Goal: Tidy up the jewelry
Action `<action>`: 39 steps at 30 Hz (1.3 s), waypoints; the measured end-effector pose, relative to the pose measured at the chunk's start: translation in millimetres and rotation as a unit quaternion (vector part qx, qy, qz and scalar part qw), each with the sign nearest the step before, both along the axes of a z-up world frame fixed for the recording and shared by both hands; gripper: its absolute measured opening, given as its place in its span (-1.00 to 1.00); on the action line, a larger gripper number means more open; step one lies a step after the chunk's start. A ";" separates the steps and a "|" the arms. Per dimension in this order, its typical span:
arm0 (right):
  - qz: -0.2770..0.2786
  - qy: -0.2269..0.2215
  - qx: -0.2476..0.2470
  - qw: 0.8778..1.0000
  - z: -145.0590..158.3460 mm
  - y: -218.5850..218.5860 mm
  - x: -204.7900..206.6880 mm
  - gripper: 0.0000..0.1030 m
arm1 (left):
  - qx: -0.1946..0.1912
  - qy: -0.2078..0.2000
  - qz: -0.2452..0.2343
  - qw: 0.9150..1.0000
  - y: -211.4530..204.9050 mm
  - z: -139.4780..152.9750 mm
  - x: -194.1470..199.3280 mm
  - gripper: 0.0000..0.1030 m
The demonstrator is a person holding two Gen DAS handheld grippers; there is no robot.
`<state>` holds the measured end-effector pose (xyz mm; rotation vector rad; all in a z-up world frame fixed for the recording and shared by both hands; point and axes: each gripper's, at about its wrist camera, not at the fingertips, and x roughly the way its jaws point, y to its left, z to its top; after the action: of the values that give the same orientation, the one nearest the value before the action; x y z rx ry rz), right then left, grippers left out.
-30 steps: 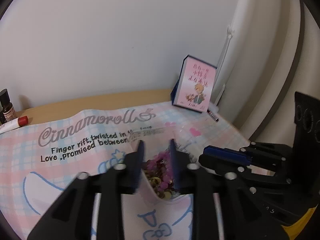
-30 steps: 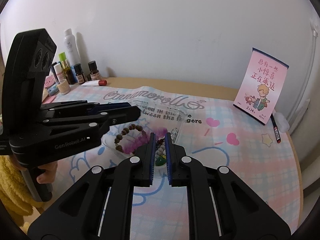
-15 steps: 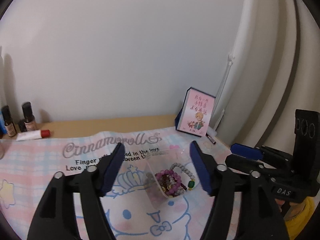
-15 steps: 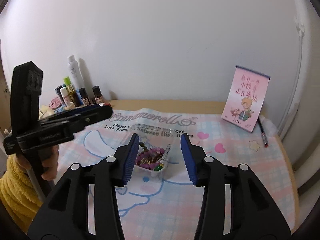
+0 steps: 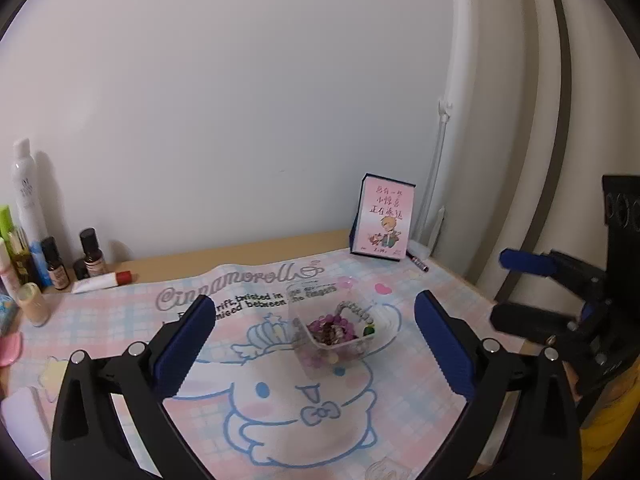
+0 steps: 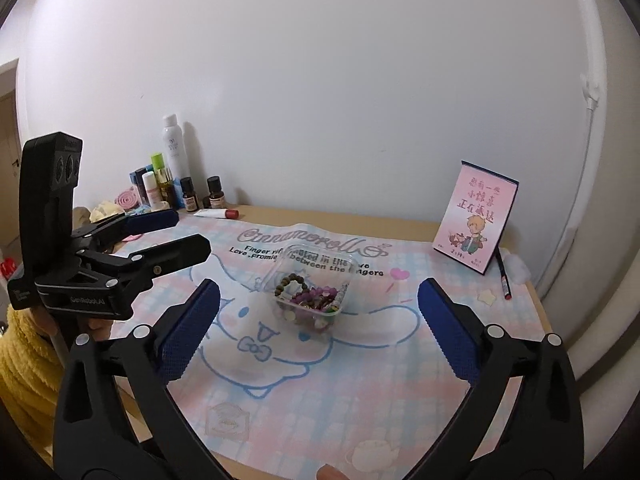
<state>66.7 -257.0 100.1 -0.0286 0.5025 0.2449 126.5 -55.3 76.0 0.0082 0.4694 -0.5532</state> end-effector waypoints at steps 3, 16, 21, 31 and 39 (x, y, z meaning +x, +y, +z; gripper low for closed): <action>-0.007 -0.003 -0.004 1.000 -2.1 -3.9 -1.5 0.84 | 0.015 0.002 -0.001 1.000 -5.5 -2.5 -1.0 0.90; -0.022 0.003 -0.016 1.000 -20.1 -22.9 24.8 0.84 | 0.002 0.023 0.008 1.000 -19.8 -13.7 30.4 0.90; -0.017 0.009 -0.015 1.000 -27.5 -28.9 39.8 0.84 | 0.005 0.021 0.010 1.000 -29.0 -18.1 44.7 0.90; -0.017 0.023 -0.007 1.000 -41.3 -34.6 56.0 0.84 | 0.015 0.029 0.013 0.999 -39.5 -30.5 59.0 0.90; -0.014 0.025 -0.002 1.000 -44.0 -33.6 56.4 0.84 | 0.025 0.039 0.006 0.999 -40.6 -36.6 56.6 0.90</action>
<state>123.1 -290.6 56.2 -0.0202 0.5525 0.2171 183.1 -95.8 39.5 0.0324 0.5587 -0.5311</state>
